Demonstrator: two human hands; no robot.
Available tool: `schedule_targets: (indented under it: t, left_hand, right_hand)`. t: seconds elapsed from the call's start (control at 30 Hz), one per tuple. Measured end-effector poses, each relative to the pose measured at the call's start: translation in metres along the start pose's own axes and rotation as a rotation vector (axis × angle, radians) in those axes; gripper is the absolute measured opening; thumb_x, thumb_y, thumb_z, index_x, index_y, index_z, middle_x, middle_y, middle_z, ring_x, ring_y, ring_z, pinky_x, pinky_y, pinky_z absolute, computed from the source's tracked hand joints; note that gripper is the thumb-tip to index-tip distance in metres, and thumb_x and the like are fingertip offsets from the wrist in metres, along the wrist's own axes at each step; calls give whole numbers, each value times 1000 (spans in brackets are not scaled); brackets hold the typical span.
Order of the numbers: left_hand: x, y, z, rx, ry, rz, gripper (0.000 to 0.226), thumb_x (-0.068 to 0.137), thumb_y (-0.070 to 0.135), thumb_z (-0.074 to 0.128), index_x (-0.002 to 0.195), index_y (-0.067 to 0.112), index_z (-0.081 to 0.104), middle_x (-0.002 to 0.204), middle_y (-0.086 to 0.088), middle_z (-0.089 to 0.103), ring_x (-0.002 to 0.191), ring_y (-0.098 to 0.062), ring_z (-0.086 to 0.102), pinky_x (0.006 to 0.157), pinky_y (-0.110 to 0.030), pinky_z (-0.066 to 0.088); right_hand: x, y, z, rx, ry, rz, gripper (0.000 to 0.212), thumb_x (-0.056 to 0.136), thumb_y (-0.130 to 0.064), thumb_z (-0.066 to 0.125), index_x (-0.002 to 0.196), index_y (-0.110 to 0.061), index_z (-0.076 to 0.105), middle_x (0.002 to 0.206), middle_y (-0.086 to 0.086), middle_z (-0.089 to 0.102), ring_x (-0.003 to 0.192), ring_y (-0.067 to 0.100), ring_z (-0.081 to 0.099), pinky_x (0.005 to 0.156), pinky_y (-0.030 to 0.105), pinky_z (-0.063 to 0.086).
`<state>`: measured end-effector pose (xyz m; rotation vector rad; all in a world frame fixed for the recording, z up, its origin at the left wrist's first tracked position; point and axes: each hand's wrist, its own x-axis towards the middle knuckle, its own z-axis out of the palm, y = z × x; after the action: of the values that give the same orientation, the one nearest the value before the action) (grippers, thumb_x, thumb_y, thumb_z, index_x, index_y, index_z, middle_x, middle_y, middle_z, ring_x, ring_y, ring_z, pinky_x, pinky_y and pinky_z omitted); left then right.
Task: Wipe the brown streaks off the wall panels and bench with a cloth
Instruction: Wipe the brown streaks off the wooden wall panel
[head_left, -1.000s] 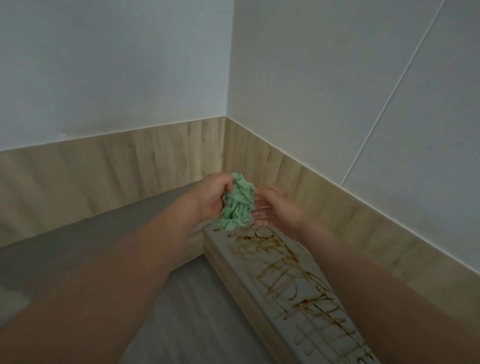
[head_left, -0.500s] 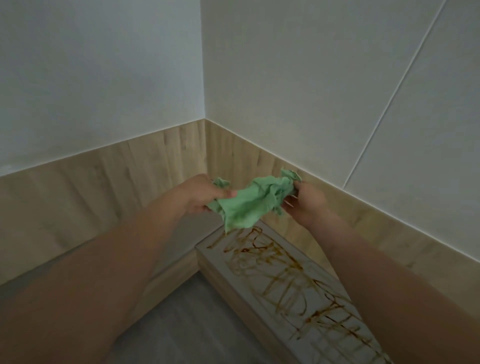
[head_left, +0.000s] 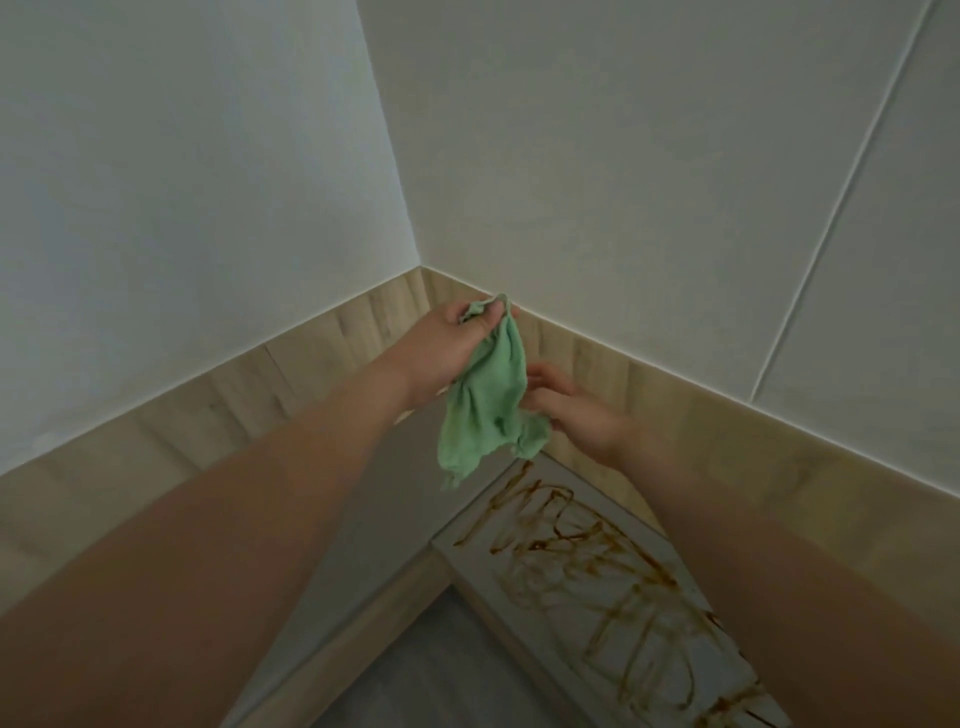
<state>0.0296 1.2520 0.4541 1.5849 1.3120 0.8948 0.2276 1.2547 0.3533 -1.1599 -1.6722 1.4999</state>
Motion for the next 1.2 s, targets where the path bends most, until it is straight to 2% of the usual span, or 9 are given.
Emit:
schedule_targets:
  t: [0.1, 0.23, 0.4, 0.53, 0.63, 0.73, 0.87, 1.0, 1.2]
  left_hand:
    - [23, 8, -6, -26, 30, 66, 25, 104, 47, 55, 109, 37, 78, 110, 11, 75, 114, -13, 68, 103, -39, 54]
    - [64, 4, -29, -167, -15, 73, 21, 106, 30, 56, 115, 28, 75, 100, 5, 72, 97, -13, 69, 81, -32, 56]
    - [114, -28, -59, -311, -117, 45, 24, 105, 7, 54, 119, 17, 70, 100, -2, 69, 93, -15, 68, 80, -30, 58]
    - [164, -72, -98, -23, -116, 53, 29, 102, 2, 57, 110, 27, 72, 112, -1, 69, 108, -20, 66, 91, -37, 55]
    - [199, -104, -128, 108, -154, 18, 31, 100, 1, 58, 102, 29, 70, 104, 1, 70, 102, -21, 66, 88, -36, 53]
    - [230, -134, -142, 228, -236, -13, 19, 97, 7, 63, 105, 21, 73, 100, -5, 72, 97, -24, 67, 85, -36, 53]
    - [252, -168, -142, 130, -371, -155, 19, 83, 26, 71, 101, 20, 73, 103, -10, 76, 99, -30, 73, 90, -48, 59]
    - [257, -201, -124, -46, -469, -291, 20, 98, 11, 64, 117, 15, 61, 110, -17, 70, 99, -34, 70, 94, -52, 57]
    - [267, -227, -103, -10, -555, -293, 19, 98, 9, 63, 89, 26, 64, 93, -6, 70, 90, -26, 69, 95, -50, 58]
  right_hand:
    - [10, -10, -7, -63, -78, -14, 45, 87, -64, 69, 127, -43, 64, 124, -18, 69, 113, -8, 63, 98, 17, 47]
    - [31, 4, -20, -92, -31, -21, 76, 77, -83, 64, 139, -38, 61, 137, -17, 63, 126, 1, 57, 111, 31, 44]
    - [71, 23, -23, -88, 136, -5, 19, 95, -37, 74, 111, -27, 76, 112, -7, 76, 110, 13, 70, 100, 33, 52]
    - [101, 34, -22, -181, 376, 96, 25, 99, -49, 64, 81, -33, 72, 78, -17, 68, 79, 7, 64, 78, 31, 48]
    - [128, 28, -9, -332, 489, 187, 40, 103, -51, 56, 70, -28, 57, 64, -14, 50, 59, 3, 48, 63, 28, 39]
    - [156, 24, 7, -366, 615, 261, 38, 105, -45, 55, 73, -24, 55, 67, -8, 50, 61, 9, 49, 60, 30, 39]
    - [191, 27, 36, -93, 801, 402, 33, 105, -41, 56, 83, -18, 67, 80, 3, 67, 74, 18, 63, 66, 31, 50]
    - [219, 43, 62, 25, 829, 501, 30, 101, -36, 63, 87, -11, 72, 86, 13, 73, 81, 25, 69, 73, 38, 57]
    - [236, 64, 76, 65, 773, 580, 25, 96, -41, 67, 98, -18, 78, 99, 8, 78, 95, 28, 74, 91, 46, 61]
